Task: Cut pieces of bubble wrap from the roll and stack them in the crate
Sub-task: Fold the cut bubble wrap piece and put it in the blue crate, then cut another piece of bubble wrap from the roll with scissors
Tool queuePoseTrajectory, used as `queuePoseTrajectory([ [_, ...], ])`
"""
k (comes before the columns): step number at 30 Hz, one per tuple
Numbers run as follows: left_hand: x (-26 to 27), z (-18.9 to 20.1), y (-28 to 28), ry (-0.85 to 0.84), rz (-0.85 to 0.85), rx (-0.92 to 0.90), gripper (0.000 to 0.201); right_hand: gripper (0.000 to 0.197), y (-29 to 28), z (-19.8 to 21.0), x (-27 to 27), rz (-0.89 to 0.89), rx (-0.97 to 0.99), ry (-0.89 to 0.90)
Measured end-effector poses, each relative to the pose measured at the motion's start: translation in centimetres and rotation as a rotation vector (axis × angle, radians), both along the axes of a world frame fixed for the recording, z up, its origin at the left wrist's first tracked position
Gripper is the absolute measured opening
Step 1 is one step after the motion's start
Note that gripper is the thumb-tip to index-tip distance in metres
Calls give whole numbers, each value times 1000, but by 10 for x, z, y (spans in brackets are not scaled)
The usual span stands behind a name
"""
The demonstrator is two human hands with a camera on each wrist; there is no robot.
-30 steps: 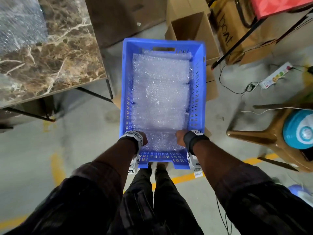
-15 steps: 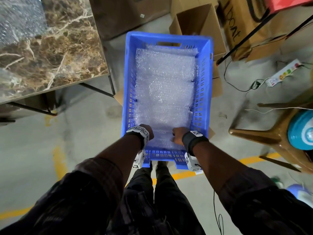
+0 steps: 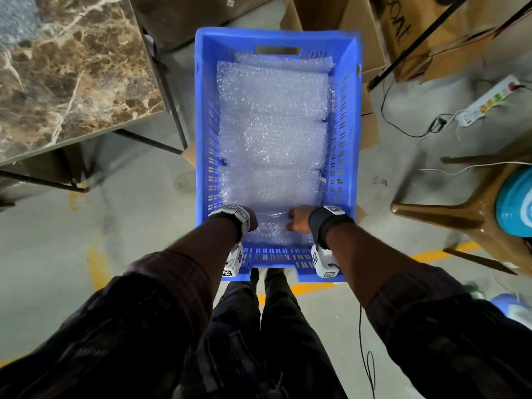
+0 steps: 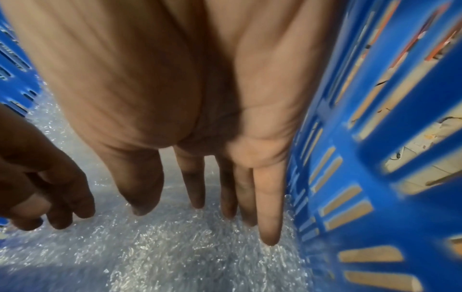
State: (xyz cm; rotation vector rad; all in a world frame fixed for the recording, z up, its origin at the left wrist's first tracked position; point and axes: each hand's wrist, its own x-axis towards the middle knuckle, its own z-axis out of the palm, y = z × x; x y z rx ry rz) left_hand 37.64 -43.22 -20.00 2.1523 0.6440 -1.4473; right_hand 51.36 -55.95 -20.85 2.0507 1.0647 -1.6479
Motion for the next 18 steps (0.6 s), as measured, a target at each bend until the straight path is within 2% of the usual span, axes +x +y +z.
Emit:
queuePoseTrajectory([
  [5,2,15,4,17,99,17,37,46,0,14,3,-41,30,-9],
  [9,-2,45,10,-108,190,49,41,29,1,46,3,-107,127,-76],
  [12,-4,83,18,-261,355,80,34,22,8,79,0,-225,283,-101],
  [14,-17,109,24,-402,571,97,25,5,14,102,-5,-297,417,-83],
  [18,-72,150,42,-627,852,150,13,7,37,140,-26,-373,676,-72],
])
